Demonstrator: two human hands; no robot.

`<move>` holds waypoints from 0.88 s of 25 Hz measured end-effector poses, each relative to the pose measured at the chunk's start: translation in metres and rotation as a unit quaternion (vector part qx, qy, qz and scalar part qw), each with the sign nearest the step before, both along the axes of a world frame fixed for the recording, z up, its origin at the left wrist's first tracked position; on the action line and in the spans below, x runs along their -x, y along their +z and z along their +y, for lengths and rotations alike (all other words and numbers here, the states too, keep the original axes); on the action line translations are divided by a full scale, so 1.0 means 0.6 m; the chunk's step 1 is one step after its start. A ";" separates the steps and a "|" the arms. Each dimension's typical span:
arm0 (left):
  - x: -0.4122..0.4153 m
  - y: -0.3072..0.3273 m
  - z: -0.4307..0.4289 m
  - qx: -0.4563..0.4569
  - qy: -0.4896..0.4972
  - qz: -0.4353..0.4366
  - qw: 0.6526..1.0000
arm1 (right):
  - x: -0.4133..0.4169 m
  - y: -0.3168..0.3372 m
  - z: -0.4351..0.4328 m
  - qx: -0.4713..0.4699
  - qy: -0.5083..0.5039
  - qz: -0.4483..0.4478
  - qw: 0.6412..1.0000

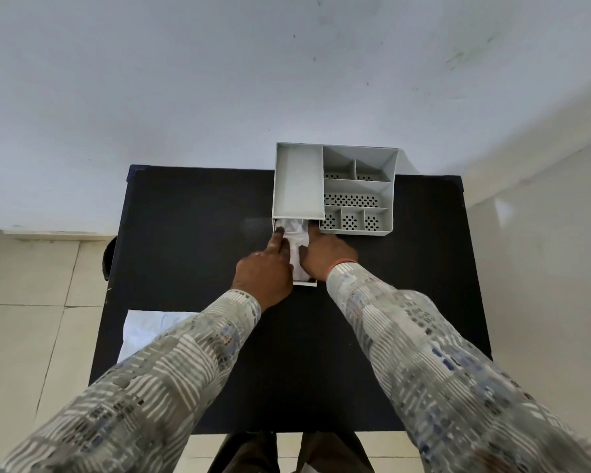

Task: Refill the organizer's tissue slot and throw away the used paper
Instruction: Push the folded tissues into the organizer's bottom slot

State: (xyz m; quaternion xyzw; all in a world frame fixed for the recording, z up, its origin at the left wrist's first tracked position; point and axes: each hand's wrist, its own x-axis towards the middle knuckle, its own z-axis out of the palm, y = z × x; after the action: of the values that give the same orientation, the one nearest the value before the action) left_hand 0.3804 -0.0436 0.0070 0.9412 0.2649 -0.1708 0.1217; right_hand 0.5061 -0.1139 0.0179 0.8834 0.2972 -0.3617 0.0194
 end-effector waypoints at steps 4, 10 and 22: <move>0.033 0.009 0.001 -0.047 -0.025 -0.104 0.993 | 0.039 0.018 -0.070 -0.101 0.017 -0.084 0.991; 0.070 -0.016 0.006 -0.052 -0.139 -0.032 0.988 | 0.094 -0.015 -0.121 -0.146 0.237 -0.201 0.939; 0.019 -0.006 0.011 -0.044 -0.120 0.020 0.992 | 0.071 -0.028 -0.078 -0.034 0.184 -0.163 0.969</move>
State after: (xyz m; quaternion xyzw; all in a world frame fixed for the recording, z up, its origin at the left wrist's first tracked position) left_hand 0.3687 -0.0371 0.0035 0.9669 0.1597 -0.1914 0.0538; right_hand 0.4635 -0.1609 0.0010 0.8610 0.4591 -0.1924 0.1040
